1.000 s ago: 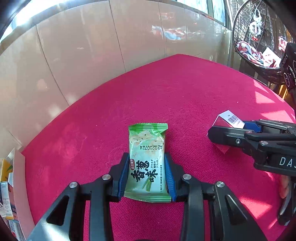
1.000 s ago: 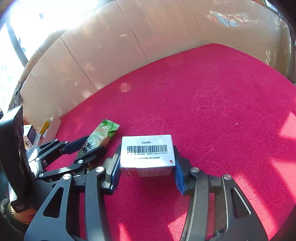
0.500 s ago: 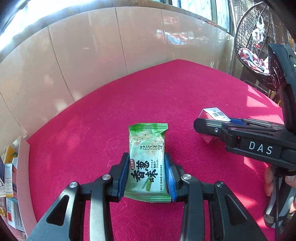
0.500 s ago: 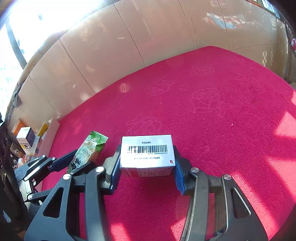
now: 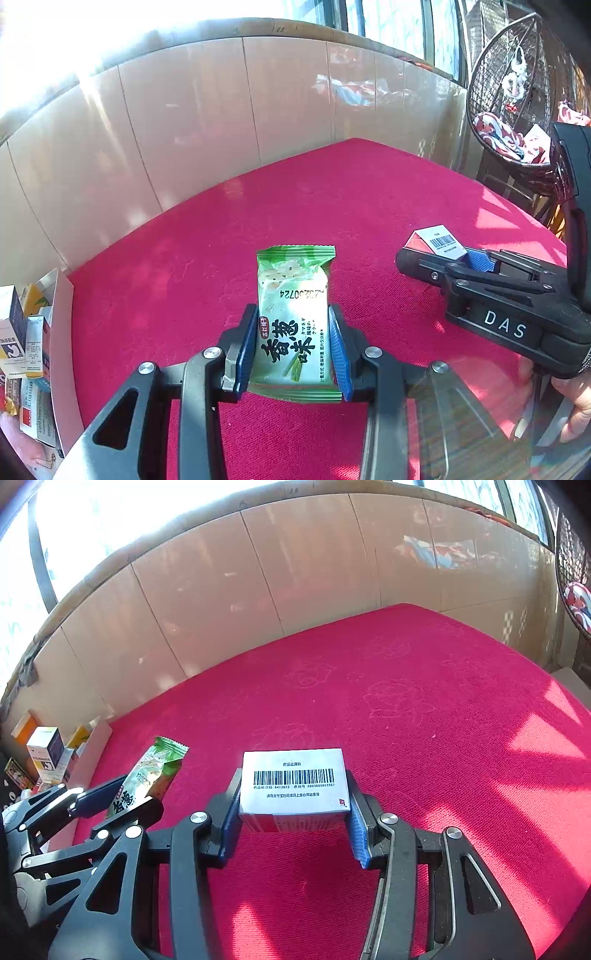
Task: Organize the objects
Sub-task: 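Carry the snack packet and barcode box toward the white tray with both tools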
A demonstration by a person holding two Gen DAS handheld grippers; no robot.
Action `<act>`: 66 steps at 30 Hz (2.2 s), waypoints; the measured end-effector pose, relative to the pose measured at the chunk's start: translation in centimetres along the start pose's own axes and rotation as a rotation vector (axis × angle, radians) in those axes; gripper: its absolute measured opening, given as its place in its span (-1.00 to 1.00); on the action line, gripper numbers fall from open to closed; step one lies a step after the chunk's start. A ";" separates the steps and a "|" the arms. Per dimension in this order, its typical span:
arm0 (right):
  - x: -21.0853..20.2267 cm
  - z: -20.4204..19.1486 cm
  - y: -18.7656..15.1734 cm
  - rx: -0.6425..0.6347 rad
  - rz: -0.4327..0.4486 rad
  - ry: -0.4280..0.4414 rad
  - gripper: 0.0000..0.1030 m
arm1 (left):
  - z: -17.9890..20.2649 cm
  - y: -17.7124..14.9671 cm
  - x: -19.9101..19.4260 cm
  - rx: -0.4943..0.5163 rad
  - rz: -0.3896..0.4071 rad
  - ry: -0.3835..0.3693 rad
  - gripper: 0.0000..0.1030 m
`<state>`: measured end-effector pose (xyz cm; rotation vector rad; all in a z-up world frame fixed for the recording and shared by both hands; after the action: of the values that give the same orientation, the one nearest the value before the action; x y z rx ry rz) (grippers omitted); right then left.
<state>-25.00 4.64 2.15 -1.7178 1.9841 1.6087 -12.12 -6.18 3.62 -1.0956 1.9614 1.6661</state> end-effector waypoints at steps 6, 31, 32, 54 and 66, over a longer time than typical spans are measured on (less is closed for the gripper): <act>-2.7 -0.7 0.5 -0.002 0.070 0.014 -0.07 | 0.0 0.4 -1.7 -0.012 0.043 0.003 -0.29; -8.9 -7.1 0.1 -0.083 0.196 0.093 -0.07 | -3.9 -0.6 -9.0 -0.131 0.193 0.049 -0.29; -9.1 -7.5 0.0 -0.089 0.198 0.096 -0.07 | -4.2 -0.8 -9.3 -0.138 0.198 0.051 -0.29; -11.3 -14.4 -1.7 -0.208 0.213 0.165 -0.07 | -9.4 -3.8 -13.9 -0.265 0.273 0.129 -0.29; -12.3 -18.8 -3.1 -0.288 0.211 0.214 -0.07 | -12.9 -6.7 -16.7 -0.350 0.303 0.189 -0.29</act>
<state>-7.85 0.24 16.36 -1.9054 2.1863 1.9366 6.37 -12.88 13.84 -1.1550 2.0866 2.2054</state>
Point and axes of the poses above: each gripper's, at about its wrist camera, not at the fingertips, and x roughly the way its jaws point, z to its right, y to its top, the point moved 1 cm from there along x, roughly the way its jaws point, and after that the axes turned 15 degrees about x, right-handed, at the moved point
